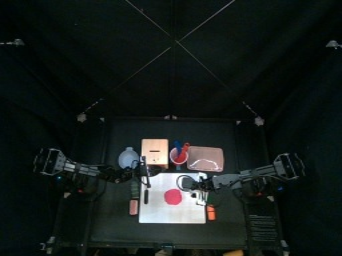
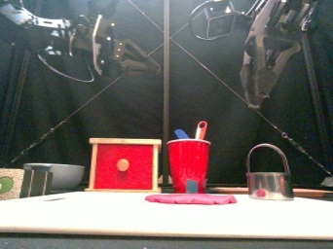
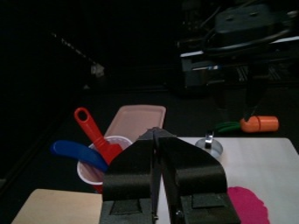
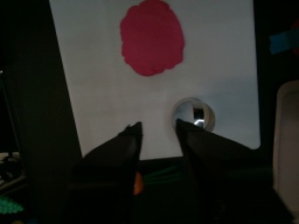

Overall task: Get the cutter from the drawer then cut the dough then place the extra dough in the bowl
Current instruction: Cut the dough

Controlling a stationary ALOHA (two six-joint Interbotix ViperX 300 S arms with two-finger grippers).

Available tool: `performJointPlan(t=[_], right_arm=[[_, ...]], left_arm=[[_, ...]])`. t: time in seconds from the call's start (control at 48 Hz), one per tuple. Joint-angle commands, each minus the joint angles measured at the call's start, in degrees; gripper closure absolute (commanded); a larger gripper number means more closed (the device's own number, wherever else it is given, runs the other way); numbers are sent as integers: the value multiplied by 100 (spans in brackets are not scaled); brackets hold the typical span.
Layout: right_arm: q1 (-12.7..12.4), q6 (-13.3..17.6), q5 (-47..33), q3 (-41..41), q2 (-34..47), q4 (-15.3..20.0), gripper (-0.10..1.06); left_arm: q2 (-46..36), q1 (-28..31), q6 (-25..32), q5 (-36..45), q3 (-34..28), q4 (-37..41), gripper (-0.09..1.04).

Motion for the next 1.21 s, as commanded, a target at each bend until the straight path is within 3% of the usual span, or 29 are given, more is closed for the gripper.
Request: performJointPlan(t=[0.021,0.458,0.729,0.854,1.208], right_arm=[[-62,-18,53,-18,-70,44,8],[-659,-26,193,79,694,62,4],[-694,-18,88,53,1002,176,6],[-703,-18,70,44,1002,185,12],[-721,-18,132,-44,984,193,46]], left_arm=[[-53,-264,9,-677,149,0,51],[-26,-492,0,-782,387,-44,51],[-26,-492,-9,-791,545,-176,51],[-26,-492,-9,-791,589,-264,51],[-26,-501,-9,-782,624,-431,51]])
